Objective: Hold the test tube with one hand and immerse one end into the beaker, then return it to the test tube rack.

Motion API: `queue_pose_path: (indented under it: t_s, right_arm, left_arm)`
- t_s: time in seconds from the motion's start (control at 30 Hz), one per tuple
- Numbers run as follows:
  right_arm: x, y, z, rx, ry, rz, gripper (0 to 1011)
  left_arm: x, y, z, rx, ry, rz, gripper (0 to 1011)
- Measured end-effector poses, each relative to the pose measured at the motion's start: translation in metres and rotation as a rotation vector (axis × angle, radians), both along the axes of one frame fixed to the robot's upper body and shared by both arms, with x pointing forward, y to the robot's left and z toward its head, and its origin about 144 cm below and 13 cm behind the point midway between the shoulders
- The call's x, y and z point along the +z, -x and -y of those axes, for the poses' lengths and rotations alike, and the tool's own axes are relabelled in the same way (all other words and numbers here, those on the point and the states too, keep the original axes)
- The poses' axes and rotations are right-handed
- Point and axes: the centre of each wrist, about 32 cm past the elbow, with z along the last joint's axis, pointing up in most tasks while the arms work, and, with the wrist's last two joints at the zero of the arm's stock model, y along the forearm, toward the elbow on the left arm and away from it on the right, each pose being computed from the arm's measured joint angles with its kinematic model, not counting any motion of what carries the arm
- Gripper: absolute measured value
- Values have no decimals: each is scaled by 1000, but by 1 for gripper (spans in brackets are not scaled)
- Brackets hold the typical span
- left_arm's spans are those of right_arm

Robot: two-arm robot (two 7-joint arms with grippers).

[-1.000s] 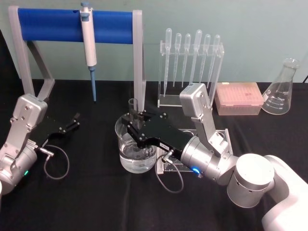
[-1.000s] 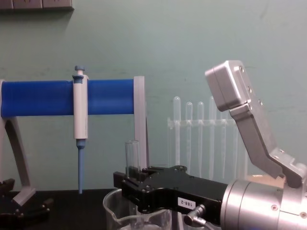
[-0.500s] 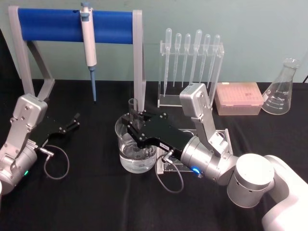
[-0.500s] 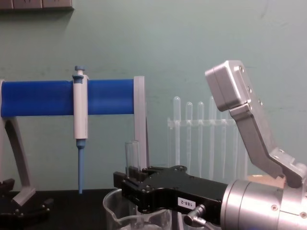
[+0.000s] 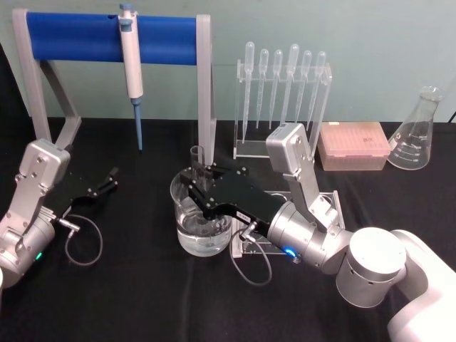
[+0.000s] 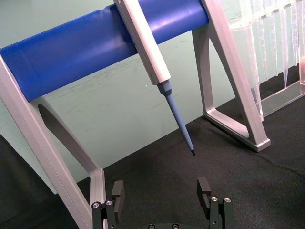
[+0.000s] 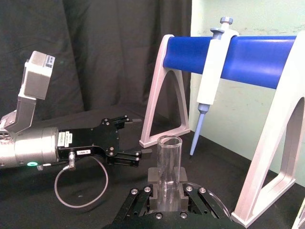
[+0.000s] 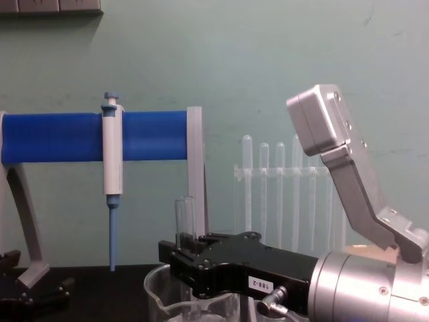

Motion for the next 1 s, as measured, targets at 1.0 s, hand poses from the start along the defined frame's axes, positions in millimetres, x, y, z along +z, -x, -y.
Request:
queue_pose_path:
  t_s: [1.0]
  right_arm:
    - [0,0,0,0,0,0,227]
  left_arm:
    - [0,0,0,0,0,0,1000]
